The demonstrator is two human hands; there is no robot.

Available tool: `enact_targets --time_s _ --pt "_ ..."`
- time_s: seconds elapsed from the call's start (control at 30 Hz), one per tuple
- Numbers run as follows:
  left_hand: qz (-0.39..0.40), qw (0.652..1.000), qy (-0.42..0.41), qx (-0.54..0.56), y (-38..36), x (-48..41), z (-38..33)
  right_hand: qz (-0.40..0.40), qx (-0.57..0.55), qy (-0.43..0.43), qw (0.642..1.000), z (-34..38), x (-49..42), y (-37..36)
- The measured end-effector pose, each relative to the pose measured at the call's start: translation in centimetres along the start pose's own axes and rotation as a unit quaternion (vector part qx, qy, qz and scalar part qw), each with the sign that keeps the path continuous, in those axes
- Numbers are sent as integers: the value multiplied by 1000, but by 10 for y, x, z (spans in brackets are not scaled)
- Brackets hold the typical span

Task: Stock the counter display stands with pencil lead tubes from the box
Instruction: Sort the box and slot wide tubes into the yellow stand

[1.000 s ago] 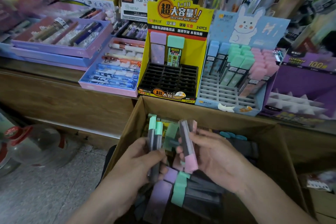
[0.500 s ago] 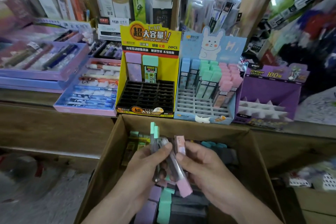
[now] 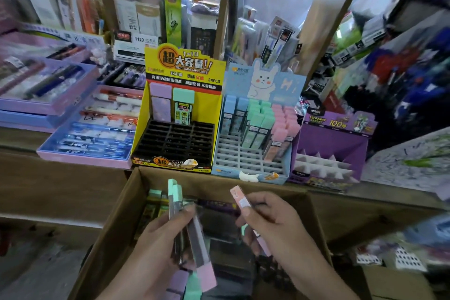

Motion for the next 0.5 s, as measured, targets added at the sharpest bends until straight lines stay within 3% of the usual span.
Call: enact_targets --time_s 0.2,0.5 --pt "-15 1000 5 5 -2 2 -2 -13 50 71 996 22 0 30" --pt "-15 999 -30 26 0 -1 0 -148 74 241 956 59 -10 68"
Point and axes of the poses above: each hand's wrist, its own x-axis away from the middle knuckle, its own y-axis out of the back of the hand, z = x × y, the point moved 3 cm from there along -x, towards the middle knuckle, and after that the axes turned 9 degrees about -z, right-handed, at the moved point
